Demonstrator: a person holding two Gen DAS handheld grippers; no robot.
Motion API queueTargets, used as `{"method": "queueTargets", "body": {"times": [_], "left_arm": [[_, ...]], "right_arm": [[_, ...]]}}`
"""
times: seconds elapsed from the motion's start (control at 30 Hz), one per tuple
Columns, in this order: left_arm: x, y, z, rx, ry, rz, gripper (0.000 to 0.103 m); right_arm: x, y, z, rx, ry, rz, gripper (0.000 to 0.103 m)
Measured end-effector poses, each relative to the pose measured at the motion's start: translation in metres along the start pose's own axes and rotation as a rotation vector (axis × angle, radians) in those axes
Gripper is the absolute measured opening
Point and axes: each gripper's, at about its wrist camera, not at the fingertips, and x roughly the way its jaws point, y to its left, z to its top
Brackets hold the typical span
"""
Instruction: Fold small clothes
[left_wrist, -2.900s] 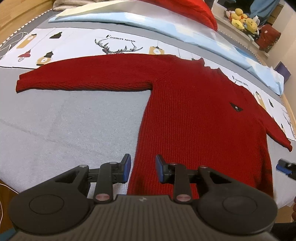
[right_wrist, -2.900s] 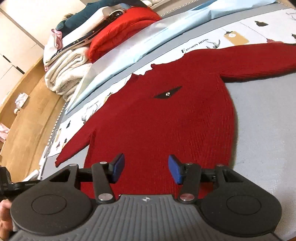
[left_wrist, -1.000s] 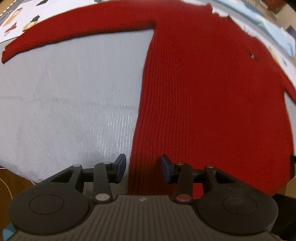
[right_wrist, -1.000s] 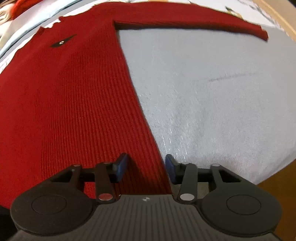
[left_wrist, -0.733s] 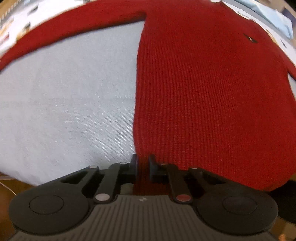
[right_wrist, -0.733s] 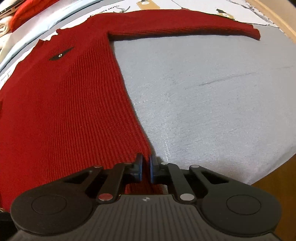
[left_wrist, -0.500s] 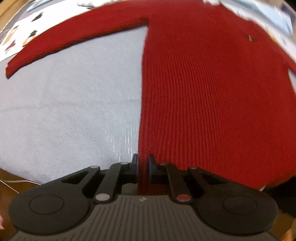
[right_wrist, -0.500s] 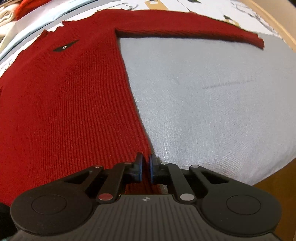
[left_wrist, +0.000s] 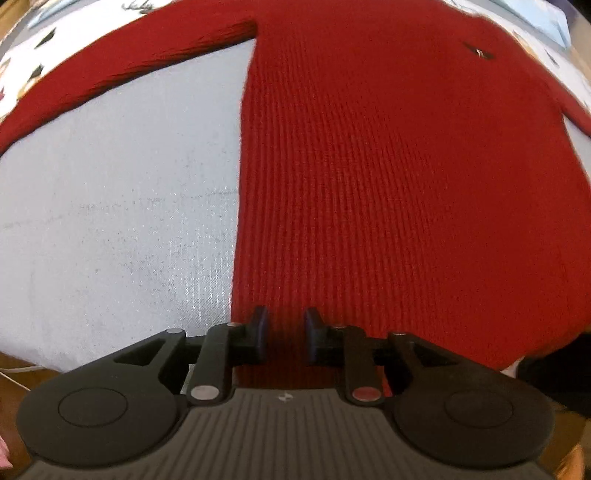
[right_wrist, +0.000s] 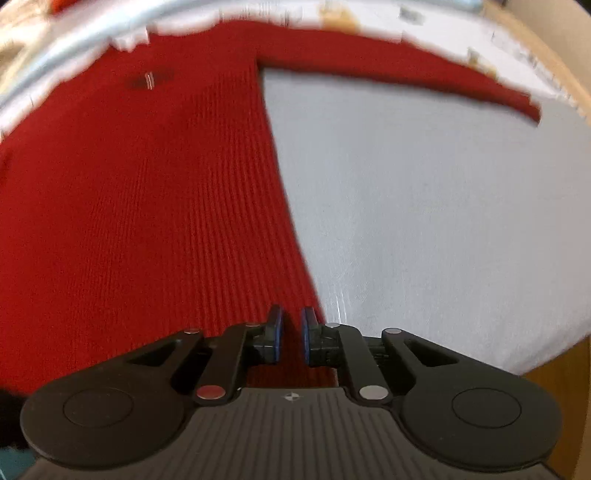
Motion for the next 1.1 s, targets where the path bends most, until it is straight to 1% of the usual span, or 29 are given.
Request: {"method": "queueTargets", "body": {"times": [0.03,0.07,0.1,0.13,0.17,0.2,0.23,0.27,0.3,0.33,0.43,0.5,0.57,0.6,0.73,0.77,0.8,0.87,0.93,1.0,1.03,1.1], "left_arm": [[-0.004,-0.002,0.001,0.003,-0.017,0.002,0.025],[-0.010,-0.003,0.002,0.002,-0.051,-0.003,0.027],[-0.015,-0.004,-0.001,0.003,-0.080,-0.009,0.030],[-0.018,-0.005,0.000,0.005,-0.101,-0.014,0.033],[-0.017,-0.004,0.001,0.006,-0.103,-0.014,0.040],[-0.013,-0.004,0.000,0.007,-0.085,-0.004,0.043],[-0.007,-0.005,-0.002,0.015,-0.054,0.012,0.043],[-0.003,-0.005,-0.006,0.026,-0.030,0.033,0.042],[-0.004,-0.004,-0.009,0.026,-0.039,0.043,0.041],[-0.009,-0.003,-0.008,0.014,-0.069,0.044,0.041],[-0.030,0.001,-0.004,-0.034,-0.183,0.029,0.046],[-0.040,0.005,-0.002,-0.079,-0.237,0.021,0.052],[-0.048,0.010,-0.003,-0.109,-0.262,0.015,0.053],[-0.049,0.010,-0.002,-0.117,-0.268,0.015,0.053],[-0.059,0.008,0.001,-0.128,-0.295,0.021,0.053],[-0.055,-0.003,0.010,-0.133,-0.300,0.022,0.053],[-0.056,-0.001,0.014,-0.138,-0.306,0.023,0.053],[-0.057,0.001,0.013,-0.149,-0.319,0.023,0.053],[-0.059,0.000,0.025,-0.161,-0.330,0.027,0.053],[-0.062,0.001,0.028,-0.173,-0.349,0.036,0.053],[-0.065,0.001,0.030,-0.182,-0.362,0.044,0.053],[-0.074,0.001,0.033,-0.196,-0.411,0.060,0.053]], "right_arm": [[-0.003,0.001,0.001,-0.003,-0.017,-0.005,0.011],[-0.009,0.003,0.003,-0.002,-0.050,0.004,0.014],[-0.015,0.004,0.004,-0.003,-0.084,0.022,0.015],[-0.017,0.005,0.005,-0.009,-0.100,0.038,0.015],[-0.016,0.006,0.005,-0.021,-0.091,0.043,0.020],[-0.010,0.007,0.002,-0.040,-0.050,0.030,0.031],[-0.003,0.008,-0.001,-0.059,0.006,0.014,0.037],[0.001,0.010,-0.005,-0.081,0.025,-0.005,0.041],[-0.001,0.014,-0.004,-0.100,0.002,-0.026,0.043],[-0.006,0.015,-0.002,-0.102,-0.027,-0.027,0.043],[-0.024,0.010,0.005,-0.033,-0.113,0.044,0.043],[-0.034,0.009,0.009,0.001,-0.164,0.085,0.044],[-0.039,0.016,0.013,0.003,-0.198,0.120,0.045],[-0.038,0.025,0.019,-0.005,-0.221,0.128,0.045],[-0.056,0.044,0.025,-0.046,-0.347,0.141,0.045],[-0.058,0.047,0.028,-0.050,-0.375,0.149,0.045],[-0.062,0.049,0.031,-0.055,-0.399,0.159,0.045],[-0.062,0.054,0.041,-0.067,-0.414,0.174,0.044],[-0.062,0.058,0.044,-0.069,-0.416,0.171,0.044],[-0.060,0.064,0.050,-0.061,-0.419,0.173,0.044],[-0.060,0.067,0.052,-0.058,-0.422,0.174,0.044],[-0.063,0.072,0.052,-0.053,-0.425,0.174,0.044]]}}
